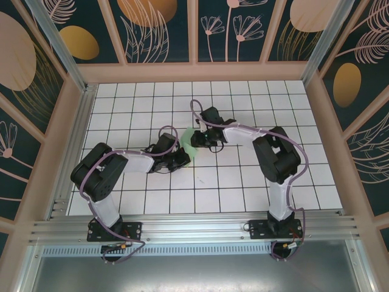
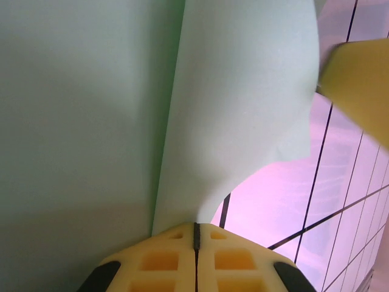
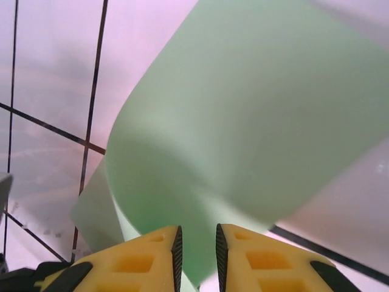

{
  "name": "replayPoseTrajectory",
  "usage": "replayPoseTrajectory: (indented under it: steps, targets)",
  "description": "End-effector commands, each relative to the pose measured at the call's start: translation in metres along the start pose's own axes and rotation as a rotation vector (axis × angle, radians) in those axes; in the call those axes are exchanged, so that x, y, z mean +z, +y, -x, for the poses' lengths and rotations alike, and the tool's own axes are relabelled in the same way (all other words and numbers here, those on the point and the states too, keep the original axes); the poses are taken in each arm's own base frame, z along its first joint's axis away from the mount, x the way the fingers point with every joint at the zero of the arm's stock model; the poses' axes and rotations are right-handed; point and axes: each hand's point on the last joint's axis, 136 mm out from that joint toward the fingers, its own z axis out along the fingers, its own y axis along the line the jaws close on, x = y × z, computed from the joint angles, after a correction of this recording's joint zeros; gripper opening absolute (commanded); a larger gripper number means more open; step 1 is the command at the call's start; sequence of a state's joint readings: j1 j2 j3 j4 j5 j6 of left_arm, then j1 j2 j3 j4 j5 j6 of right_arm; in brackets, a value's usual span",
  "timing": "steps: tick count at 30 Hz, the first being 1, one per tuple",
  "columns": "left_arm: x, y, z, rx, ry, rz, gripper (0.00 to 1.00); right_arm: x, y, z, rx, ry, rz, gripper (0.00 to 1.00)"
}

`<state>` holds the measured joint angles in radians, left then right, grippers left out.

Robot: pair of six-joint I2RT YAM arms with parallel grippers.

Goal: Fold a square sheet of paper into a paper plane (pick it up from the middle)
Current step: Fold the triangle a second time at the center of the table.

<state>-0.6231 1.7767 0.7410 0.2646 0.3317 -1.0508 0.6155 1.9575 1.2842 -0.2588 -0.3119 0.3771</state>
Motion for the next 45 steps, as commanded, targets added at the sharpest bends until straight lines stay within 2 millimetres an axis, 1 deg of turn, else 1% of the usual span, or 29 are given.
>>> replayPoseTrajectory:
  steps: [1, 4, 8, 10, 13, 16, 24, 27, 30, 32, 38, 42, 45]
  targets:
    - [0.004, 0.033, -0.011, -0.022, 0.022, 0.128, 0.07, -0.021, 0.005, 0.006, 0.023, -0.073, -0.033, 0.21]
    - [0.004, 0.033, -0.010, -0.022, 0.021, 0.129, 0.06, -0.012, 0.014, -0.017, 0.040, -0.013, -0.001, 0.15]
    - [0.004, 0.032, -0.009, -0.024, 0.018, 0.129, 0.06, -0.001, 0.018, -0.033, 0.054, 0.032, 0.022, 0.12]
    - [0.004, 0.033, -0.009, -0.025, 0.018, 0.131, 0.05, 0.005, 0.020, -0.039, 0.057, 0.061, 0.045, 0.11]
    - [0.004, 0.032, -0.009, -0.025, 0.016, 0.131, 0.05, 0.012, 0.020, -0.042, 0.053, 0.084, 0.051, 0.11]
    - [0.004, 0.033, -0.010, -0.024, 0.019, 0.130, 0.05, 0.019, 0.014, -0.042, 0.058, 0.096, 0.029, 0.10]
    - [0.003, 0.031, -0.011, -0.024, 0.021, 0.120, 0.05, 0.037, -0.012, -0.046, 0.100, 0.123, -0.070, 0.10]
    - [0.000, 0.027, -0.013, -0.022, 0.029, 0.102, 0.06, 0.040, -0.022, -0.051, 0.128, 0.137, -0.120, 0.08]
    - [-0.004, 0.020, -0.018, -0.016, 0.051, 0.065, 0.07, 0.042, -0.034, -0.058, 0.158, 0.160, -0.175, 0.08]
    - [-0.006, 0.019, -0.022, -0.012, 0.059, 0.059, 0.07, 0.044, -0.039, -0.061, 0.171, 0.168, -0.197, 0.08]
    - [-0.010, 0.024, -0.035, 0.016, 0.095, 0.092, 0.08, 0.043, -0.042, -0.063, 0.183, 0.173, -0.224, 0.08]
    - [-0.011, 0.022, -0.040, 0.053, 0.119, 0.108, 0.09, 0.042, -0.043, -0.062, 0.178, 0.173, -0.234, 0.08]
    - [-0.024, -0.001, -0.025, 0.076, 0.062, 0.061, 0.12, 0.042, -0.042, -0.063, 0.171, 0.176, -0.227, 0.08]
